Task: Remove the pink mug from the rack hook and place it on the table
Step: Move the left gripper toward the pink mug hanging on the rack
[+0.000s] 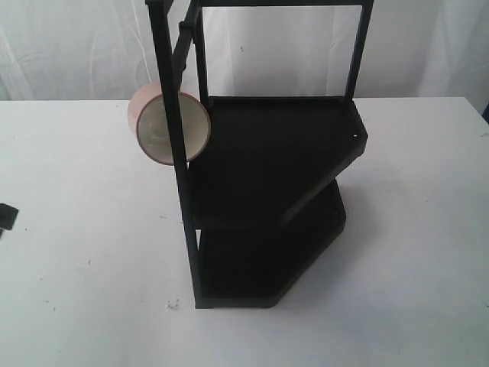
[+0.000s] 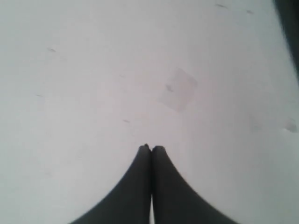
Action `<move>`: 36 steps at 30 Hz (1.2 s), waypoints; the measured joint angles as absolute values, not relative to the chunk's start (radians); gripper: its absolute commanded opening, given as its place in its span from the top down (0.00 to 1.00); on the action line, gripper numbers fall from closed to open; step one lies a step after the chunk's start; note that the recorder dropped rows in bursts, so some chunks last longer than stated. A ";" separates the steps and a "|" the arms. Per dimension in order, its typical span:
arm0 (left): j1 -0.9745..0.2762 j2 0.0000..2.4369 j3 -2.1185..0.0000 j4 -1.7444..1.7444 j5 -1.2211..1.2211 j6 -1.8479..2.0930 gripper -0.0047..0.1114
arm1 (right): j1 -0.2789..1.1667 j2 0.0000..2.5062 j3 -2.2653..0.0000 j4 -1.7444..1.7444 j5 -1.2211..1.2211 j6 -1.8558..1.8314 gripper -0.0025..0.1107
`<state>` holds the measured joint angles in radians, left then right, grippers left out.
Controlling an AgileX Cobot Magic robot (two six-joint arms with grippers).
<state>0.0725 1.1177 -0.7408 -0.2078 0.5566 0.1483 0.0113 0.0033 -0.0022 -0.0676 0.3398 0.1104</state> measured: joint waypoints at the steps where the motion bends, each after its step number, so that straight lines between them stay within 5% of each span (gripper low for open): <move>1: 0.073 1.120 -0.755 -0.114 0.529 0.098 0.96 | 0.011 0.003 -0.002 -0.068 0.340 0.110 0.98; 7: 0.073 1.153 -0.768 0.191 0.377 -0.017 0.96 | 0.011 0.003 -0.002 -0.068 0.340 0.110 0.98; 25: 0.032 1.143 -0.727 -0.335 0.364 0.054 0.96 | 0.011 0.003 -0.002 -0.068 0.340 0.110 0.98; 36: -0.159 1.137 -0.727 -0.871 0.700 0.902 0.96 | 0.011 0.003 -0.002 -0.068 0.340 0.110 0.98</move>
